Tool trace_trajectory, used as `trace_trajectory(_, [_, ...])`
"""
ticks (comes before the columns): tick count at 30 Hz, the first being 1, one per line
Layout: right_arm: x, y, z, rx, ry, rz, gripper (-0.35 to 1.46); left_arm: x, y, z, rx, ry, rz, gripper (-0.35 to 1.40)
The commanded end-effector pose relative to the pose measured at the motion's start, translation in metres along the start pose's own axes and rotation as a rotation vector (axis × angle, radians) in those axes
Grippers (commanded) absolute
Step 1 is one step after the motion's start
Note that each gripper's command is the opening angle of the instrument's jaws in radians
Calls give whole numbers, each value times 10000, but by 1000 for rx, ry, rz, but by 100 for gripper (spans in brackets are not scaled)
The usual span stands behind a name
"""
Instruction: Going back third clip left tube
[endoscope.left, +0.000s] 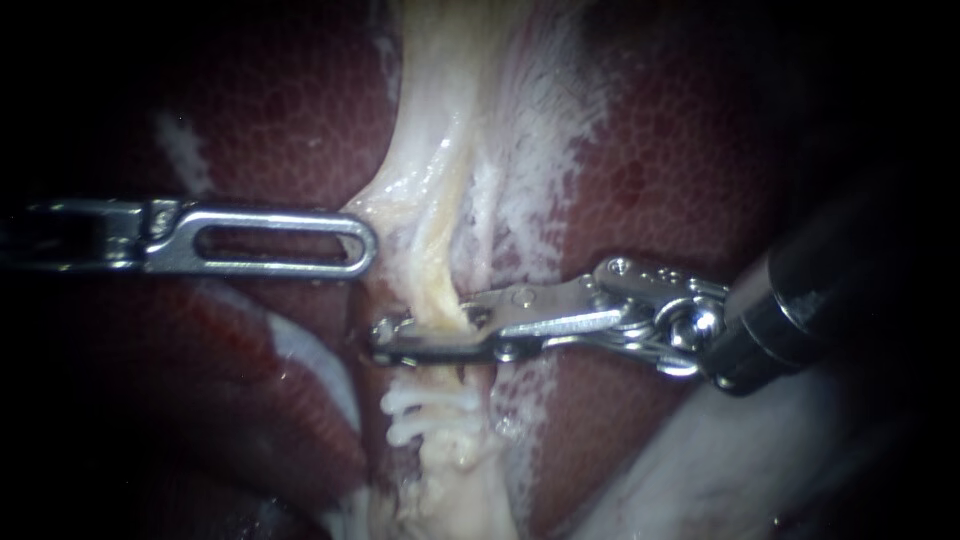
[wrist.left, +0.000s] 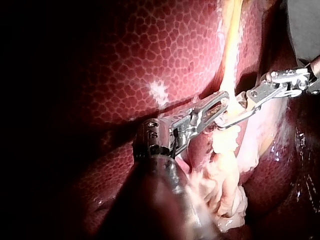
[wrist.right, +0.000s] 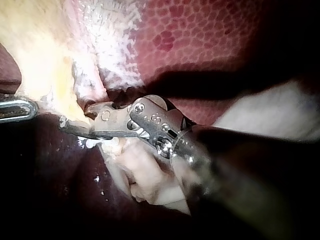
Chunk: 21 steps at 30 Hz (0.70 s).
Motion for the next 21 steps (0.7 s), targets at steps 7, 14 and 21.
trace_trajectory(7, [1, -1, 0, 0, 1, 1, -35, 0, 0, 0, 0, 0, 1, -35])
trace_trajectory(14, [1, -1, -1, -1, 10, 1, -35, 0, 0, 0, 0, 0, 1, -35])
trace_trajectory(21, [0, -1, -1, 9, 17, -23, 26, 0, -1, 0, 0, 0, 1, -35])
